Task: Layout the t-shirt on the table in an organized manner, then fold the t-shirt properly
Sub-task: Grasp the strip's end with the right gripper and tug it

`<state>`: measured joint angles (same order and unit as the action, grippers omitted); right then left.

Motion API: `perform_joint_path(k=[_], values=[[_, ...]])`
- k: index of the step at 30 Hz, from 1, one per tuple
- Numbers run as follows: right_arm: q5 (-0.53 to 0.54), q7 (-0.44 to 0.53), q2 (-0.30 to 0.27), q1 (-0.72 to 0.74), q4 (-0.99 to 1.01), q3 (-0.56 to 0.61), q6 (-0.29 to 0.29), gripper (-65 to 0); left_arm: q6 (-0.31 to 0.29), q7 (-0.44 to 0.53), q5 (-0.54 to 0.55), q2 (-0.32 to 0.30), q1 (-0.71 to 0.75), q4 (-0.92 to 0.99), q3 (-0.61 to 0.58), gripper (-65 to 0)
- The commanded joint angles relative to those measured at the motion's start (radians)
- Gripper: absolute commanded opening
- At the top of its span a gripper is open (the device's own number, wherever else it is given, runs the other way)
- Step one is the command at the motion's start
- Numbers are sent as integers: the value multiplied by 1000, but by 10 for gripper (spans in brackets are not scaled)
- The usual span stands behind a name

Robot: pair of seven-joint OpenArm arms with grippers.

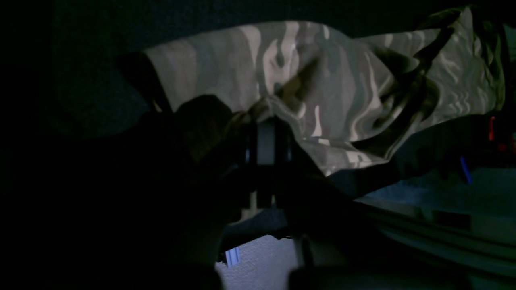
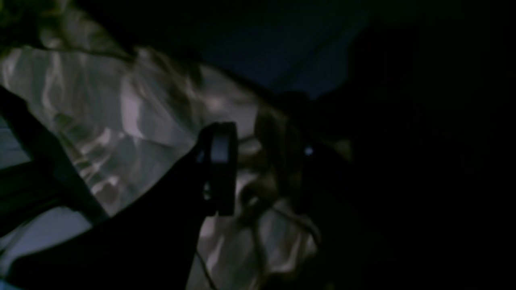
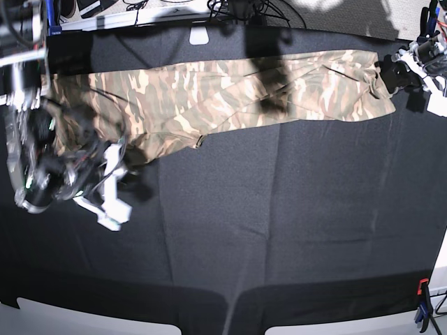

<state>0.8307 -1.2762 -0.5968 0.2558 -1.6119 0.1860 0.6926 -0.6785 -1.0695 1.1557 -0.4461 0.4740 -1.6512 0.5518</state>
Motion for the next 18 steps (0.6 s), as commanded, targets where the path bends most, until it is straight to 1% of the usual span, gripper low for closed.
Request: perform_joint_path(k=[1,3,5,7,9,12,15,18], values=[[-42,54,-15,2,-64,-9,6,-473,-3,23,24,-19,0,-15,10,-650],[-163,132,-15,-38,-158,-9,6,-473,-3,23,24,-19,0,-15,10,-650],[-250,144,-15,-69,-207,-9,6,-473,-3,23,24,-19,0,-15,10,-650],[-328,145,-15,-96,-212,-9,6,-473,-3,23,24,-19,0,-15,10,-650],[-406,169,-16,-125,-211,-9,6,-473,-3,23,24,-19,-1,-15,10,-650],[-439,220,-15,-158,-211,-9,6,-473,-3,23,24,-19,0,-15,10,-650],[-443,231,-15,-164,-211,-9,6,-473,-3,23,24,-19,0,-15,10,-650],[-509,276,-15,-164,-208,-9,6,-473,-3,23,24,-19,0,-15,10,-650]])
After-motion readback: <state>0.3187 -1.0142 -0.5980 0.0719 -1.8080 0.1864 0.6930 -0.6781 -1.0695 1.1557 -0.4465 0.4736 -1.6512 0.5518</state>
